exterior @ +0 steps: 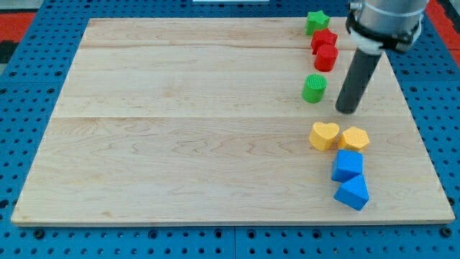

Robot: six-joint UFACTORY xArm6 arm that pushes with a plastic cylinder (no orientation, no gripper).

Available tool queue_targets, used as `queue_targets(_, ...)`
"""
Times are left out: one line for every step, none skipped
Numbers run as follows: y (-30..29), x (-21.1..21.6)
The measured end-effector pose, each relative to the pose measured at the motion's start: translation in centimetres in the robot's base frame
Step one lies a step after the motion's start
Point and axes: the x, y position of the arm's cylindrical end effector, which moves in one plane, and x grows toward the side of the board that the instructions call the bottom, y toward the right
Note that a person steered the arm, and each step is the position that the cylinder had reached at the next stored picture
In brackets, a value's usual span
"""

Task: Move the green star to the top center

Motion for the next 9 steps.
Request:
queue_targets(3.5,-7.2)
queue_targets(4.8,-14.3)
queue_targets(4.4,-19.7)
queue_targets(3.6,-21.6)
queue_targets(-1.3,-21.6)
queue_targets(-2.9,-19.5)
queue_targets(-6.3,-19.2)
queue_targets(-7.9,-19.1)
queue_targets(-9.8,-18.8)
